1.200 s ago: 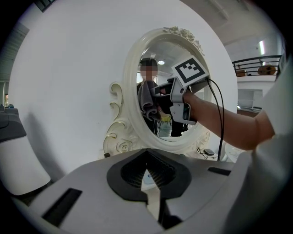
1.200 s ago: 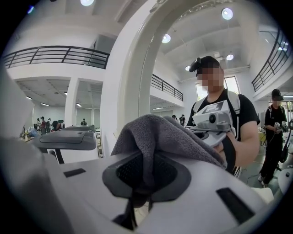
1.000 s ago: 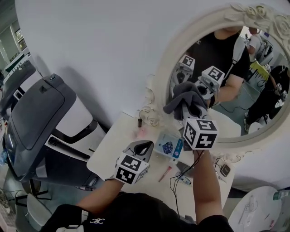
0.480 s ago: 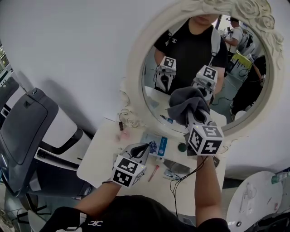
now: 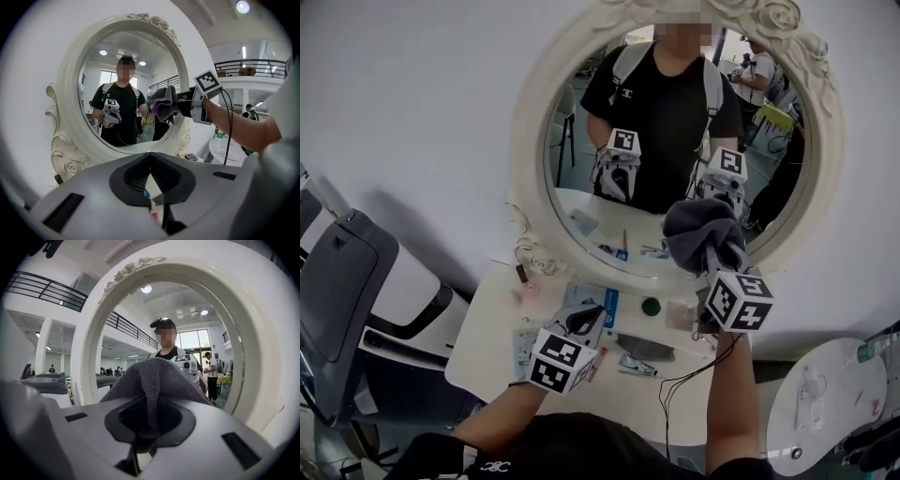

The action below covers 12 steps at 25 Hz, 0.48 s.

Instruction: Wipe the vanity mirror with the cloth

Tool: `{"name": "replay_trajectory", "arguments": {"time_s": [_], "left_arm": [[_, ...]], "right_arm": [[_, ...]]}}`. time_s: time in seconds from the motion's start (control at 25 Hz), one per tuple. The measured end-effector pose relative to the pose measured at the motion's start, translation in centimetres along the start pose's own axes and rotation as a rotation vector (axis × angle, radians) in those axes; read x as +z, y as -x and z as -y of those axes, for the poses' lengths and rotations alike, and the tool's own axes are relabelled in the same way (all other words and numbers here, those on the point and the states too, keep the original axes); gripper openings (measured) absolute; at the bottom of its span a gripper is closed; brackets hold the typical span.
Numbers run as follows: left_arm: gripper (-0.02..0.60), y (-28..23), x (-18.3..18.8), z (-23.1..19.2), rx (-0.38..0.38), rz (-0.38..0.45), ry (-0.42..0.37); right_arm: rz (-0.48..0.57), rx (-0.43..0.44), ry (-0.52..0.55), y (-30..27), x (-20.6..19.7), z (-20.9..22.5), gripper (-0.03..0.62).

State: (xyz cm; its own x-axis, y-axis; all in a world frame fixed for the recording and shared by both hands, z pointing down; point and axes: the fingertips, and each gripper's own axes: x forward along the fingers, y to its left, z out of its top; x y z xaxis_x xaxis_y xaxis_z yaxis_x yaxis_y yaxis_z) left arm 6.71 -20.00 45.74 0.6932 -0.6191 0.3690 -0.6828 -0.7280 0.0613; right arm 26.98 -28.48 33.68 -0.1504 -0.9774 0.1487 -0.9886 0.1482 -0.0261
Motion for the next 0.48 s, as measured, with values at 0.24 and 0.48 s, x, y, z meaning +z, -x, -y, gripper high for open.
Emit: {"name": "replay_trajectory", "arguments": {"time_s": [0.24, 0.48], "left_arm": [[0.006, -0.9, 0.1, 1.6, -0.013, -0.009, -0.011], [0.006, -1.7, 0.4, 2.8, -0.016, -0.011, -0.014]], "right_arm": [[0.013, -0.070, 0.003, 1.6, 0.0, 3.3, 0.046], [0.037, -0.121, -0.021, 3.0, 0.5, 6.0, 0.049]]}}
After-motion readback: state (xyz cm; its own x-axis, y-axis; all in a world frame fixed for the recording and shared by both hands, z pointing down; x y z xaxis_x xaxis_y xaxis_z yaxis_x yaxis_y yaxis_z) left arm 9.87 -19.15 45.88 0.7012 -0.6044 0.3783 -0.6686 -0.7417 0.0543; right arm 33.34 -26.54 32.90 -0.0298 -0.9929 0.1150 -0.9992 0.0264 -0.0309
